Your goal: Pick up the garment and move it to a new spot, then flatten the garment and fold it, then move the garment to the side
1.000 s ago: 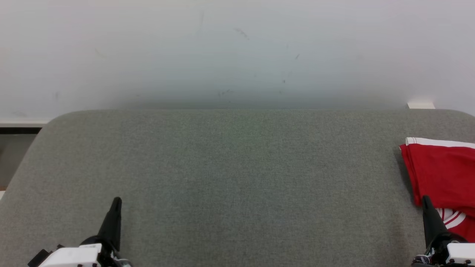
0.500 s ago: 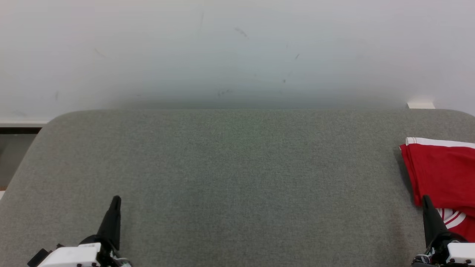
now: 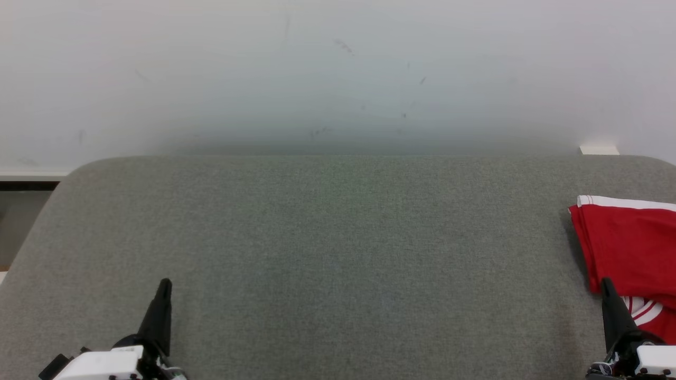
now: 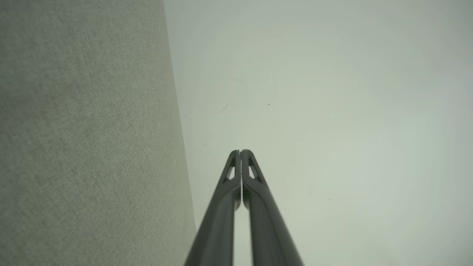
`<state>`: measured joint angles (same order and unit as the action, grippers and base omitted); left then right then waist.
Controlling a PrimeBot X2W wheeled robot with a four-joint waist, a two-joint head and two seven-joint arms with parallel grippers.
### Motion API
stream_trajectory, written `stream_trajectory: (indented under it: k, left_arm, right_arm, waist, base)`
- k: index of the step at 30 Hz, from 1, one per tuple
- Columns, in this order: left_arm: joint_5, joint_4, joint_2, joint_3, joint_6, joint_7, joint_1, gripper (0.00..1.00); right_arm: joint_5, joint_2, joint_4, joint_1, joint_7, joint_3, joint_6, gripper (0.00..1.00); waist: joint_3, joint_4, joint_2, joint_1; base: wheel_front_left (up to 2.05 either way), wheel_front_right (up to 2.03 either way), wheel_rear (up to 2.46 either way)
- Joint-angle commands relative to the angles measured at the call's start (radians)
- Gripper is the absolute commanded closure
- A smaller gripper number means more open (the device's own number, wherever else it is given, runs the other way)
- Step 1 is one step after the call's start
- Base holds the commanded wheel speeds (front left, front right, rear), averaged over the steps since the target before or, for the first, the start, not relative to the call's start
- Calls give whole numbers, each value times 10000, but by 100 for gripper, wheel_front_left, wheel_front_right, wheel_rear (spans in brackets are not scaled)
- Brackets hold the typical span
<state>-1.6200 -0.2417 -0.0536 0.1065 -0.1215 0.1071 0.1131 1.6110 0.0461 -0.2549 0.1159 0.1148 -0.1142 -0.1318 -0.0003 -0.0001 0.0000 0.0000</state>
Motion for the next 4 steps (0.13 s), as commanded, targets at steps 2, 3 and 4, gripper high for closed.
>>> stream_trajectory:
  k: [2,3,4]
  left_arm:
    - [5,32,-67,25,-15,35,51,100]
    - [6,32,-66,26,-15,36,51,100]
    - [7,32,-65,25,-15,37,51,100]
  right_arm:
    - [5,78,35,89,47,-38,21,100]
    - [5,78,35,89,47,-38,21,100]
    - [5,78,35,89,47,-38,21,100]
  waist:
    - [0,0,0,0]
    - [0,0,0,0]
    - [0,0,0,0]
  base:
    - [0,0,0]
    - [0,0,0]
    - [0,0,0]
